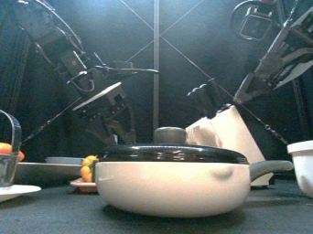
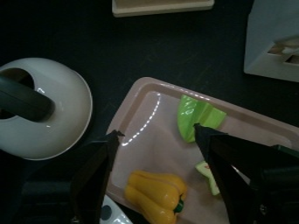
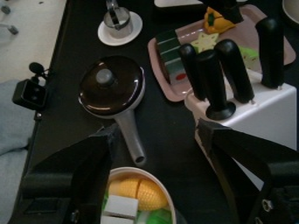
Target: Grab white sushi roll
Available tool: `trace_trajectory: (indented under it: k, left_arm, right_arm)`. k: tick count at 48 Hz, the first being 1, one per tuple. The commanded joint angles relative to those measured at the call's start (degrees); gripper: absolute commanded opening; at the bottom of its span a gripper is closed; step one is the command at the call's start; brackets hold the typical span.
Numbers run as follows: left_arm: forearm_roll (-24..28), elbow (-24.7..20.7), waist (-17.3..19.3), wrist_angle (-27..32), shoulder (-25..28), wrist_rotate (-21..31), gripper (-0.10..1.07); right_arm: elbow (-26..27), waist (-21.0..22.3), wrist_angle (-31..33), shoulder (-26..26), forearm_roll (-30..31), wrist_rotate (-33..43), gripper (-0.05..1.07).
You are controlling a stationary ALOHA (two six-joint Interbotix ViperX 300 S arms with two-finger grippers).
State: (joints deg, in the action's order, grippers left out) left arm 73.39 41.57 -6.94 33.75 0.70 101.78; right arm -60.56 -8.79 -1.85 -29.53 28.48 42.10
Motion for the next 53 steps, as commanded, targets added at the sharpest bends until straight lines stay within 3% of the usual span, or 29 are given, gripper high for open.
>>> trace_trajectory:
  k: [1, 9, 15, 19, 25, 34, 41, 44, 49, 53]
  left_arm:
    - [0.6, -0.3, -0.6, -0.2, -2.7, -0.4, 1.0]
    - [1.1, 1.9, -1.1, -1.0, -8.0, -1.7, 1.0]
    - [-2.5, 4.1, -1.2, -3.8, -12.8, -2.2, 1.0]
    - [-1.8, 5.4, -2.0, -5.0, -16.4, -3.6, 1.0]
    - [3.2, 6.7, -4.3, -4.0, -22.5, -4.4, 1.0]
    - [11.7, 7.5, -7.6, -4.7, -26.6, -4.7, 1.0]
    - [23.3, 7.6, -11.3, -5.6, -28.9, -4.0, 1.0]
    - [25.8, 7.9, -11.5, -5.4, -29.4, -2.8, 1.0]
    - [22.4, 6.3, -11.5, -4.7, -30.4, -0.4, 1.0]
    - [13.6, 4.3, -10.5, -5.9, -31.6, -0.7, 1.0]
  right_arm:
    - [2.1, -0.4, -0.3, -0.4, -1.1, 0.2, 1.0]
    - [3.3, -1.0, 0.9, -0.4, -4.7, 0.4, 1.0]
    - [5.3, -1.3, 5.2, -0.8, -11.7, 0.4, 1.0]
    - [6.5, -1.8, 9.0, -0.7, -16.2, 0.3, 1.0]
    - [8.7, -2.6, 13.8, -0.5, -21.6, 0.2, 1.0]
    - [12.1, -2.7, 17.1, -0.9, -25.2, 0.4, 1.0]
    - [13.9, -2.8, 18.5, -1.5, -27.6, 0.4, 1.0]
    - [14.5, -2.5, 18.5, -2.4, -29.0, 0.4, 1.0]
    - [15.2, -2.5, 18.5, -3.4, -30.8, 0.4, 1.0]
    - [15.4, -2.5, 18.5, -4.0, -31.6, 0.4, 1.0]
